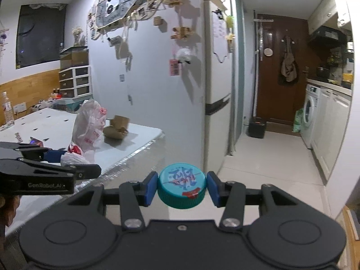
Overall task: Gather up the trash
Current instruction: 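Lift the white bag and teal tin and carry both toward the trash bin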
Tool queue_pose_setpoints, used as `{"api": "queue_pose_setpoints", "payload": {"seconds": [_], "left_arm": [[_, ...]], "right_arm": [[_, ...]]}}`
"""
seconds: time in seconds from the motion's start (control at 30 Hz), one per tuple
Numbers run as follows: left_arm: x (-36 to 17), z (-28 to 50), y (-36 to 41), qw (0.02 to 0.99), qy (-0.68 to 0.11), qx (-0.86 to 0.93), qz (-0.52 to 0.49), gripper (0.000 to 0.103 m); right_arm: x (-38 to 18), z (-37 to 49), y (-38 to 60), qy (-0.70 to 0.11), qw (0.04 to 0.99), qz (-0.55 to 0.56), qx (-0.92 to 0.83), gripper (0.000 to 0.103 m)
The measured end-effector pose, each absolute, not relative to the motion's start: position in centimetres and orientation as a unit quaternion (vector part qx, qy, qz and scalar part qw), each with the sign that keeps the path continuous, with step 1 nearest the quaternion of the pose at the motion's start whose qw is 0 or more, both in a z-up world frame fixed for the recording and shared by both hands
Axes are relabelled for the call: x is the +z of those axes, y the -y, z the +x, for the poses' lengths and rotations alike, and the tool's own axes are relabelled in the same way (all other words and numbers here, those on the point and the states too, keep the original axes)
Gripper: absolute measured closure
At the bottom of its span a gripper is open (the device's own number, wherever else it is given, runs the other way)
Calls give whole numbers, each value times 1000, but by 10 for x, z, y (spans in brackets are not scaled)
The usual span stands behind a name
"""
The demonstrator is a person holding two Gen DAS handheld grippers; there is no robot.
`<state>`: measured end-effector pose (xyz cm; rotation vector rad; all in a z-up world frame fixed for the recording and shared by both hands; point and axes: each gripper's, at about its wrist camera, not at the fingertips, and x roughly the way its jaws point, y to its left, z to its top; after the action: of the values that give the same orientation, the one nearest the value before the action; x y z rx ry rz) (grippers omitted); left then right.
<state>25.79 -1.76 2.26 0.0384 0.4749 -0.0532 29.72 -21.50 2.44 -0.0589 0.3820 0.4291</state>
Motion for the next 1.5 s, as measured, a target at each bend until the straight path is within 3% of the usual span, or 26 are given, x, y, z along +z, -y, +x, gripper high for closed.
{"api": "queue_pose_setpoints", "payload": {"seconds": [0.7, 1.5], "left_arm": [[-51, 297, 116, 946, -306, -94, 52, 43], [-217, 400, 120, 857, -488, -145, 74, 43]], "right_arm": [[-54, 311, 319, -267, 952, -25, 145, 54], [-200, 395, 314, -462, 871, -62, 151, 54]]}}
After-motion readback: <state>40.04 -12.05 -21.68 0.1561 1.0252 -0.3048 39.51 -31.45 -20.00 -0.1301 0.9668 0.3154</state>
